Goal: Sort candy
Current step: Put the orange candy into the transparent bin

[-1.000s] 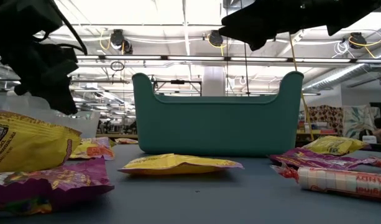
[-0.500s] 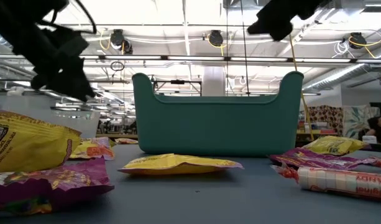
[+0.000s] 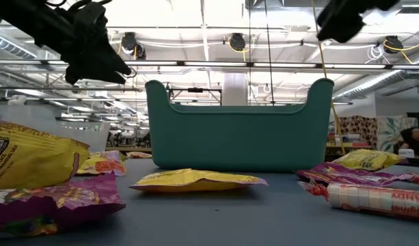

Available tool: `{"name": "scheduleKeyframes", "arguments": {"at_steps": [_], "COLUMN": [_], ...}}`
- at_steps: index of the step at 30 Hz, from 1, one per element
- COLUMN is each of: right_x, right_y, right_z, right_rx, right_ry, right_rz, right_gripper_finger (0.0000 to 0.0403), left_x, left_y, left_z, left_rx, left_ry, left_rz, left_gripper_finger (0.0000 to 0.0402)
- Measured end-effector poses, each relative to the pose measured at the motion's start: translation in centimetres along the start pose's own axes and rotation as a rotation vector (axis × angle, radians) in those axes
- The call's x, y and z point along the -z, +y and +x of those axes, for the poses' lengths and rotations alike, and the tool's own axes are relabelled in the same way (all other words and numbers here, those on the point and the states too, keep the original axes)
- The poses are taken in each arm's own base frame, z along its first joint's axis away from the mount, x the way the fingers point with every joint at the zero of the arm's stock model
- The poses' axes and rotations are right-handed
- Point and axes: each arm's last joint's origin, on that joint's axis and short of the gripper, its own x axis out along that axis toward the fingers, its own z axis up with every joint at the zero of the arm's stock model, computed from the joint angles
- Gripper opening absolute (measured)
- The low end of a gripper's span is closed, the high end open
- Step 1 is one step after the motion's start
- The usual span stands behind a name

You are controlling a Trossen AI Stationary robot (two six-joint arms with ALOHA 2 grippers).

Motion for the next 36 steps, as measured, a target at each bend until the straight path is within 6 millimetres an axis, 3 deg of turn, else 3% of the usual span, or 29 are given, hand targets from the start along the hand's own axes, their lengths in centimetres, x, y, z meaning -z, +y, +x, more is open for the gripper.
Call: {"name": "scheduleKeyframes", "arguments": {"at_steps": [9, 25, 36], "right_x": [2.9, 8.9, 10.7], "right_y": [2.9, 6.3, 7.5], "right_z": [-0.4, 6.6, 8.6], "right_rx": [-0.014, 0.147, 0.155], "right_ry": [0.118, 0.38, 0.437], "right_rz": [0.111, 0.237, 0.22], "right_gripper_finger": [0.0194, 0.0194, 0.0194], "left_x": [0.1, 0.8, 1.6], "left_y": [-0.2, -0.7, -1.4], "left_z": [0.2, 0.9, 0.9], "left_rx": [0.003, 0.078, 0.117], "left_ry": [0.003, 0.092, 0.134], "left_rz": [0.0, 0.071, 0.132], "left_gripper_finger": [0.0171, 0.0171, 0.0171]}}
